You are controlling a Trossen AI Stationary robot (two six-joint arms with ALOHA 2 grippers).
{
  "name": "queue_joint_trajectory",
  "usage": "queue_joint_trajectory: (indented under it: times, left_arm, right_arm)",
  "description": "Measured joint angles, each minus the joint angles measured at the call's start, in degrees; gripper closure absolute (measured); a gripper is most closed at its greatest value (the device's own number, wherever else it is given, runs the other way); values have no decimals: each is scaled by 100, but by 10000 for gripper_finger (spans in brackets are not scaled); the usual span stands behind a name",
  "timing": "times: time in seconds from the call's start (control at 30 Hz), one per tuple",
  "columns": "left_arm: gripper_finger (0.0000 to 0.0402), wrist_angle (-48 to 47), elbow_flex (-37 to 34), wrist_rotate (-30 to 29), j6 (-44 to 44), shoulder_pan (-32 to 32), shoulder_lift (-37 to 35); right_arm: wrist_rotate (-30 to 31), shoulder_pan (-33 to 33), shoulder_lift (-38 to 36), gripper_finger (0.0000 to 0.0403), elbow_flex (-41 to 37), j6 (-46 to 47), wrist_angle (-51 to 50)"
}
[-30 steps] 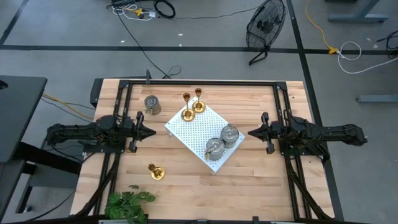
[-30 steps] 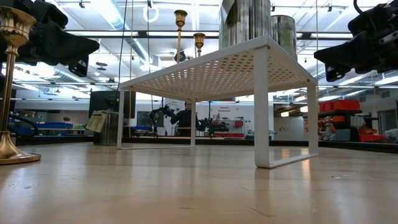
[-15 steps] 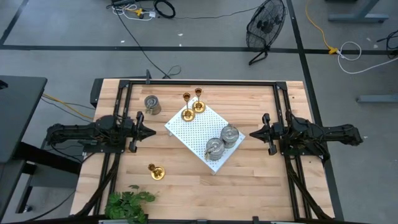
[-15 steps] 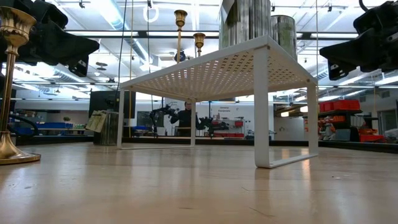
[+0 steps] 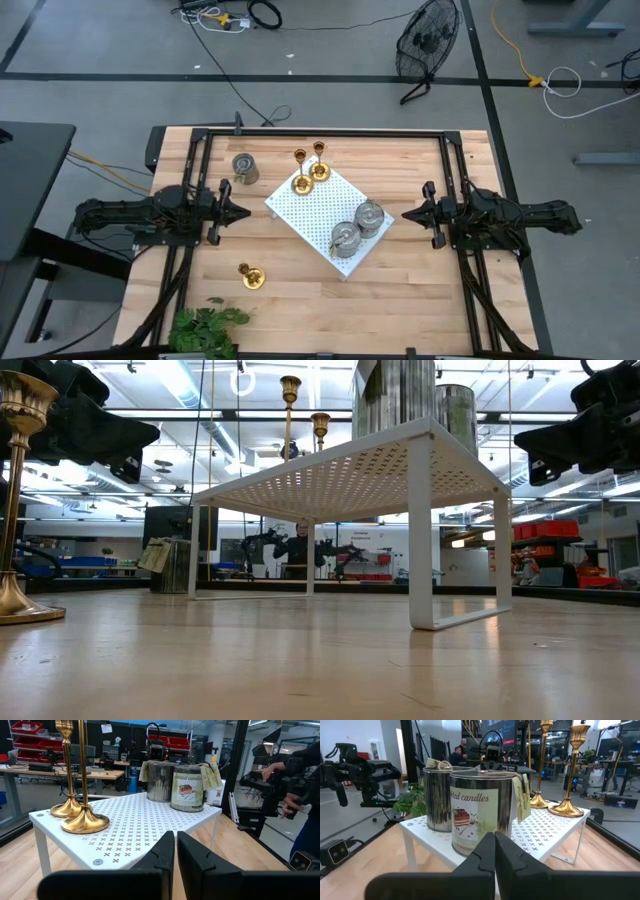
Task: Pick & Place candle stick holders
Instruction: Put the scented candle on the shelf
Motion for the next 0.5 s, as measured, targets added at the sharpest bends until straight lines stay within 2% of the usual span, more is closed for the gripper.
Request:
queue_joint_trajectory:
  times: [0.5]
  left_arm:
    - [376, -1, 0, 1, 0, 1, -1]
  right_arm:
    - [0, -2, 20, 388, 0, -20, 2]
